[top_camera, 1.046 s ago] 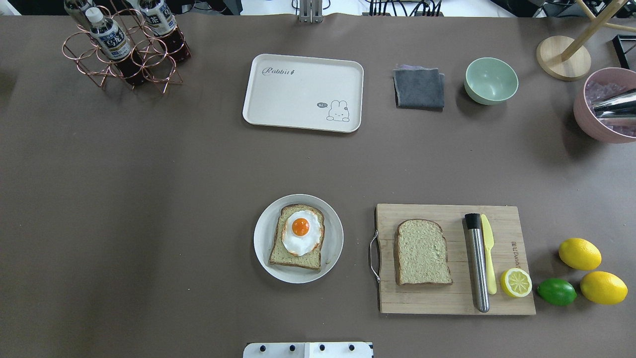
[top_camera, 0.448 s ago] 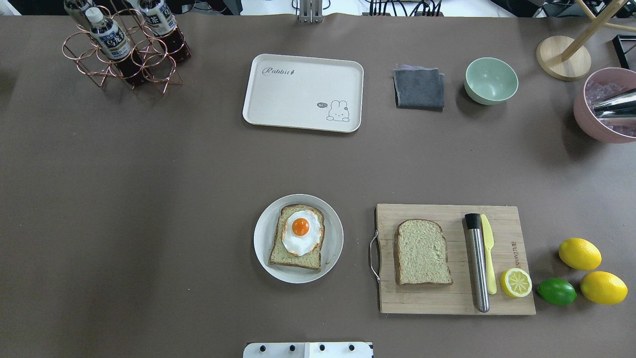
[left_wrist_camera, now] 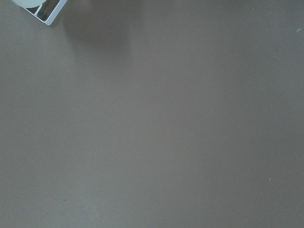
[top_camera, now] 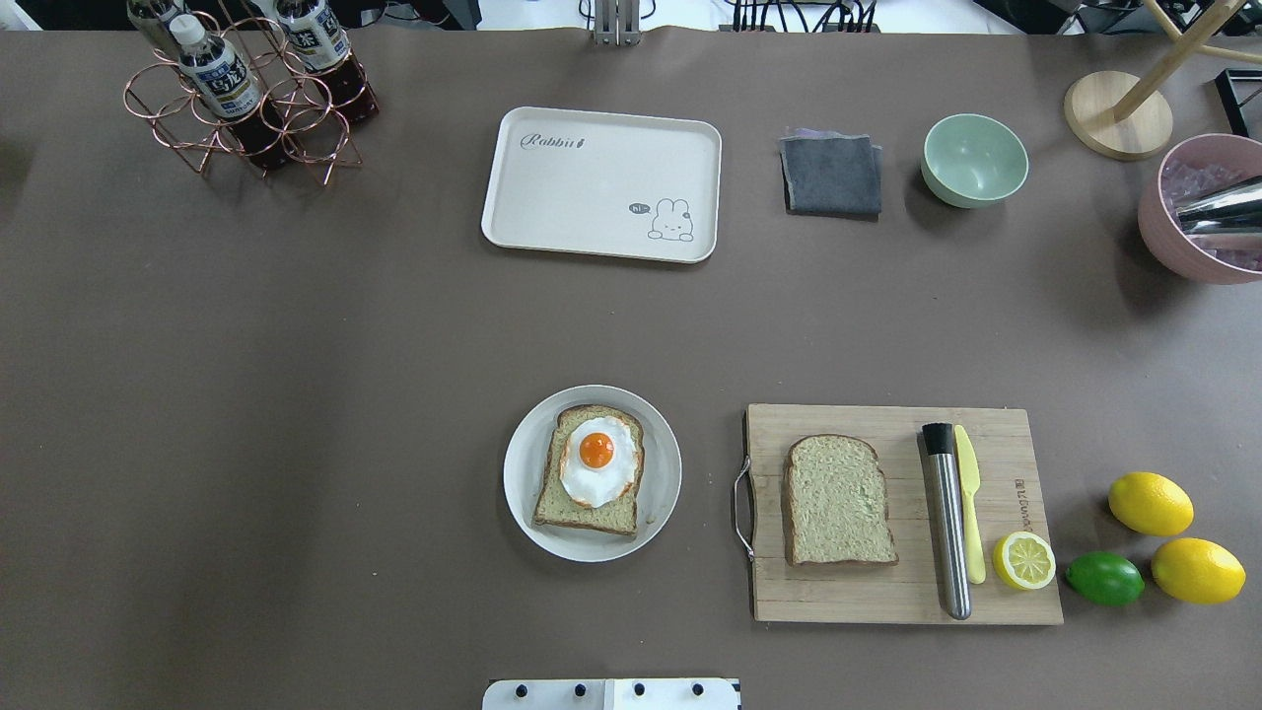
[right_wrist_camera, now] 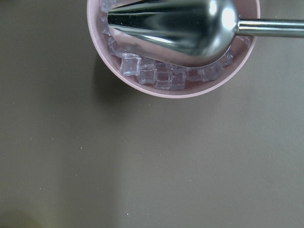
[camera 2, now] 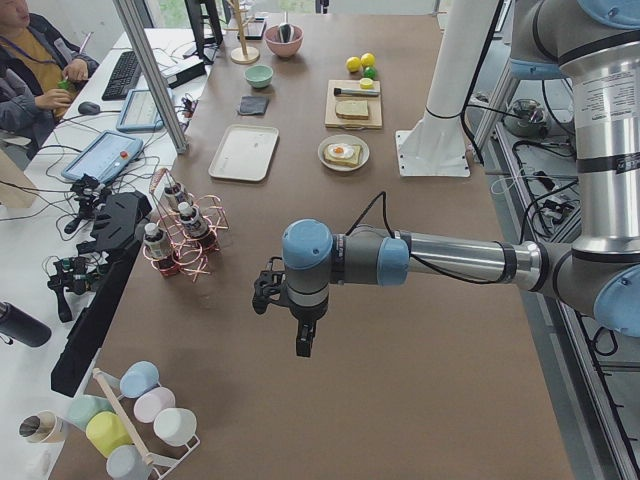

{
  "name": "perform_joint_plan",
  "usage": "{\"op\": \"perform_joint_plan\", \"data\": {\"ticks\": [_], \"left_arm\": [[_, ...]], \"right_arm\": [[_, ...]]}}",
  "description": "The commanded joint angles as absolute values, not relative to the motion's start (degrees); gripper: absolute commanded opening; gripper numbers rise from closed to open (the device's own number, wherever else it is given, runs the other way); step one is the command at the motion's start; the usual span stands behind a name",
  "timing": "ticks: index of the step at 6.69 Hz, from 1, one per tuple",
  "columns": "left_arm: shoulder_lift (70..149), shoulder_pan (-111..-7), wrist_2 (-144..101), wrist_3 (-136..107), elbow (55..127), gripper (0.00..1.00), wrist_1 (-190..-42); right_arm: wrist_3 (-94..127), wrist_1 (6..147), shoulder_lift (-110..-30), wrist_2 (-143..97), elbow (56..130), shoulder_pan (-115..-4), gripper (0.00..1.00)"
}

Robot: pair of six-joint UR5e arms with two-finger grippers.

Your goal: Make sandwich and place on tray

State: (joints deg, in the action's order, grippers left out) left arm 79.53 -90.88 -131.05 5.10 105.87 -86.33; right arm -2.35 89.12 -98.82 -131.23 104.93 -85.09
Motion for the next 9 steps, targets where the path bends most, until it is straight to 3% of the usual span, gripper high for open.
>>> {"op": "perform_joint_plan", "data": {"ticks": [1,9], "left_arm": [[79.4,-90.9,-131.0,5.5,106.5,0.98,-87.1],[77.9,-90.7,-131.0,3.5,107.5,0.97,-87.3]], "right_arm": [[-2.5,89.1,-98.9,-131.7,105.0,-85.1,1.0],[-1.8,86.8,-98.9,-135.8,104.5,-84.4,1.0]]}}
